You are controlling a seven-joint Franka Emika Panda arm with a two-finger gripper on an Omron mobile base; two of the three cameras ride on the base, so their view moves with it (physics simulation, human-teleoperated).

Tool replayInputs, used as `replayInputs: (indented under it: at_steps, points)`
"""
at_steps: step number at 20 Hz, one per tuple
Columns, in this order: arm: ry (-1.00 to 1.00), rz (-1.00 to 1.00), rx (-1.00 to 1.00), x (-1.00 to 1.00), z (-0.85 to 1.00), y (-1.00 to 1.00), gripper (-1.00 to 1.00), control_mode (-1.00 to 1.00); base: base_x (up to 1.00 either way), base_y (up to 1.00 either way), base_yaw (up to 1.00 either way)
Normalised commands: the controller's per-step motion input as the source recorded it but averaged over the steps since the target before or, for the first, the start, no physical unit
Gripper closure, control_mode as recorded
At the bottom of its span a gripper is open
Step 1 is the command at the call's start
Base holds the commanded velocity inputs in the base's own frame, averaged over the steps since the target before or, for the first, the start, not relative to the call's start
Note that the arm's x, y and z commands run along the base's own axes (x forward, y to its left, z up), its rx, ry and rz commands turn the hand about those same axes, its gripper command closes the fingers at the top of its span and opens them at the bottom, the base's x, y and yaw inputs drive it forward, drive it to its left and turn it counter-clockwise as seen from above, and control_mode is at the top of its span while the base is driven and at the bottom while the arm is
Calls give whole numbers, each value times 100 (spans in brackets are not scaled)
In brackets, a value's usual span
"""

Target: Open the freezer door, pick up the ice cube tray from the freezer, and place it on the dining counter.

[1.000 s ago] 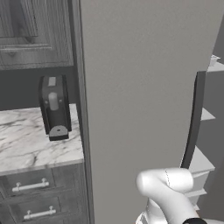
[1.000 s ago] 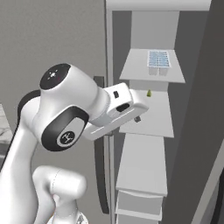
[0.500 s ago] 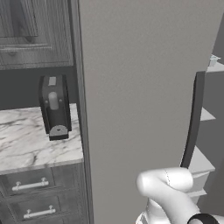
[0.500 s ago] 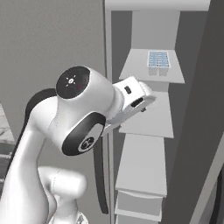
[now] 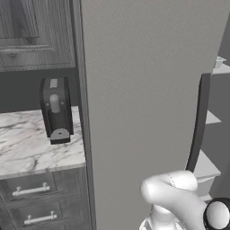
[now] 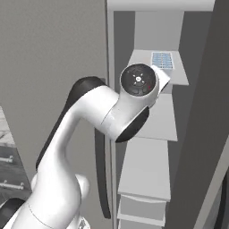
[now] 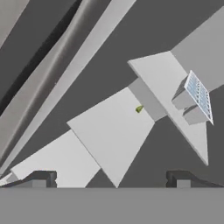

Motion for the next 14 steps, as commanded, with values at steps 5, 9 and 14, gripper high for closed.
replayInputs:
  at_steps: [5,9,14]
  points:
    - [-6,25,-4,82,0,1,-100,-100,0,0,0]
    - [-5,14,0,62,8,0,-100,-100,0,0,0]
    - [-9,8,-3,72,0,0,-100,-100,0,0,0]
